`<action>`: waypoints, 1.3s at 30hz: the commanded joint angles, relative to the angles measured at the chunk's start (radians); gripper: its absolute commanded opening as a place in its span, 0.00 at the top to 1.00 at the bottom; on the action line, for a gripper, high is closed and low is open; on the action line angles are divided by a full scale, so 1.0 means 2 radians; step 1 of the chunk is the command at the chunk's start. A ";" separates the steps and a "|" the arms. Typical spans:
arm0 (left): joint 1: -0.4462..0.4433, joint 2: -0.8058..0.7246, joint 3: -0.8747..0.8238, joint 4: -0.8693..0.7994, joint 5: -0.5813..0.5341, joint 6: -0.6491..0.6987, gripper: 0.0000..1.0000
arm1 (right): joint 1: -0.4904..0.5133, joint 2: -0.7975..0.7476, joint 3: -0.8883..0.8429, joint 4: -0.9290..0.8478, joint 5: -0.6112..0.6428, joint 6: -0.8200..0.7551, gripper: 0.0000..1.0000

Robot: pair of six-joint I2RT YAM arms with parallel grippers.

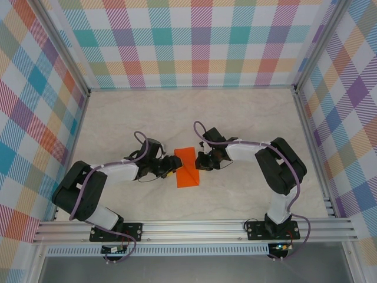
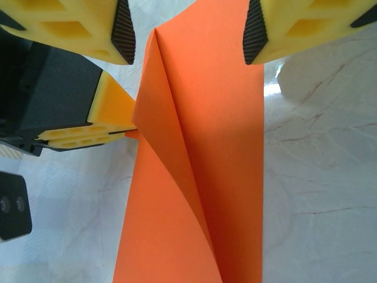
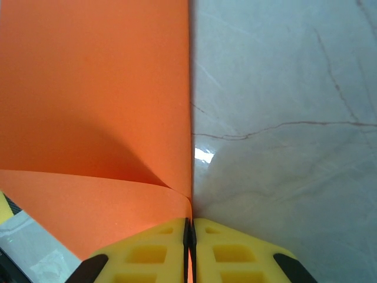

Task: Fold a paper plane with a square sheet of paper (pick it up from the middle)
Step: Turn over the paper at the center of the table.

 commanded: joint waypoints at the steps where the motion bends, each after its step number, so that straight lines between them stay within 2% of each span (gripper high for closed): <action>1: -0.009 0.011 0.020 0.019 0.013 0.002 0.50 | -0.002 -0.002 -0.006 0.008 -0.004 0.006 0.89; 14: -0.022 0.058 0.058 0.020 0.015 0.003 0.54 | -0.002 0.001 -0.006 0.007 -0.007 0.007 0.88; 16: -0.022 0.062 0.061 0.015 0.011 0.003 0.55 | -0.002 -0.001 -0.007 0.006 -0.006 0.009 0.85; 19: -0.023 0.065 0.062 0.011 0.006 0.005 0.58 | -0.002 -0.021 -0.013 0.009 -0.008 0.017 0.78; 23: -0.023 0.067 0.060 0.010 0.002 0.008 0.68 | -0.002 -0.067 -0.021 0.002 0.011 0.026 0.66; 29: -0.023 0.067 0.063 0.007 -0.001 0.017 0.81 | -0.003 -0.140 -0.030 -0.055 0.104 0.048 0.42; 33: -0.023 0.066 0.069 -0.003 -0.003 0.027 0.89 | -0.004 -0.187 -0.037 -0.093 0.154 0.057 0.33; 37: -0.022 0.045 0.090 -0.055 -0.017 0.053 0.94 | -0.004 -0.231 -0.046 -0.122 0.202 0.063 0.23; 39: -0.023 0.019 0.117 -0.129 -0.048 0.081 0.95 | -0.004 -0.252 -0.049 -0.139 0.231 0.068 0.18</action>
